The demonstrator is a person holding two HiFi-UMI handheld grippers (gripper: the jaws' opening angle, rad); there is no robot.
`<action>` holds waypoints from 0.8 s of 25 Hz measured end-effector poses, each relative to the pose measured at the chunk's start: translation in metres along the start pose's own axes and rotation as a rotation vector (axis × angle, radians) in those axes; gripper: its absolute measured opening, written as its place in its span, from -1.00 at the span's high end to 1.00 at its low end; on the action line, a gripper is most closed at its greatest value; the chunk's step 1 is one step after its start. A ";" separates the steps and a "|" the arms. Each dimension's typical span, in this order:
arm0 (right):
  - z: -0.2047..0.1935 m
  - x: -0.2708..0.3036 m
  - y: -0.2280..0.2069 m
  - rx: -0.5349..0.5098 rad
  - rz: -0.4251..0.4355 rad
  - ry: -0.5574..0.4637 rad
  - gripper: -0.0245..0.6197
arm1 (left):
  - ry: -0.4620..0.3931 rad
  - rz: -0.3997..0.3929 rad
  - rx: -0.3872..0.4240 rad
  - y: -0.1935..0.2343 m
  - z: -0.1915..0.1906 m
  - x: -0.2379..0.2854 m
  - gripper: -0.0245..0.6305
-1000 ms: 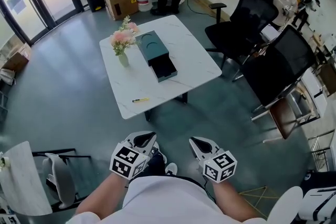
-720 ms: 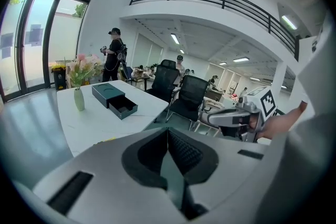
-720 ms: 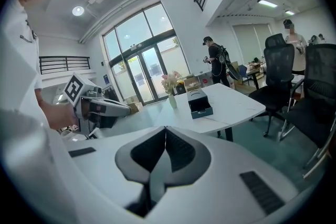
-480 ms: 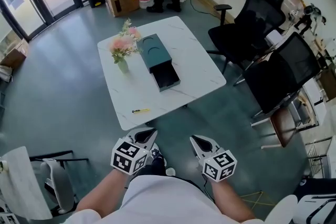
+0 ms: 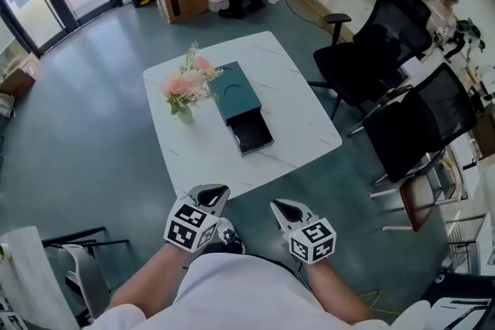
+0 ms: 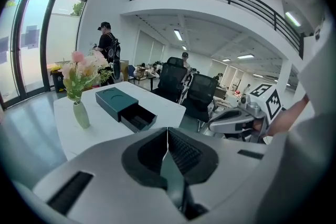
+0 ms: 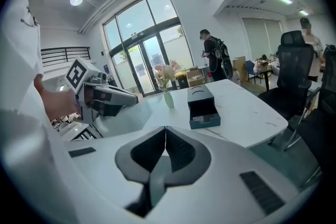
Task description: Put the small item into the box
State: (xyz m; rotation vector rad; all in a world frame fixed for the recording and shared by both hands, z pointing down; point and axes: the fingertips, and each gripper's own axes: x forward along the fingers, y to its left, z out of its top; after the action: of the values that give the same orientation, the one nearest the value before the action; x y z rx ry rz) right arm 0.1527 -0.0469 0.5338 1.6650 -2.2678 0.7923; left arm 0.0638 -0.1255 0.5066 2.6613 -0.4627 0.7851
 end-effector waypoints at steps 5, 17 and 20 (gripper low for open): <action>0.026 0.042 -0.004 -0.027 0.024 0.021 0.88 | 0.001 0.033 -0.029 0.044 0.005 -0.003 0.87; 0.022 0.124 0.018 -0.122 0.135 0.164 0.88 | 0.000 0.131 -0.125 0.107 -0.019 -0.034 0.87; 0.018 0.135 0.020 -0.144 0.162 0.190 0.88 | 0.005 0.158 -0.160 0.112 -0.032 -0.037 0.88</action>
State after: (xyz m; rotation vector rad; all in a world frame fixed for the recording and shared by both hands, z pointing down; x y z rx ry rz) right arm 0.0915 -0.1625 0.5773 1.2998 -2.2869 0.7655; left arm -0.0243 -0.2048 0.5352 2.4978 -0.7102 0.7643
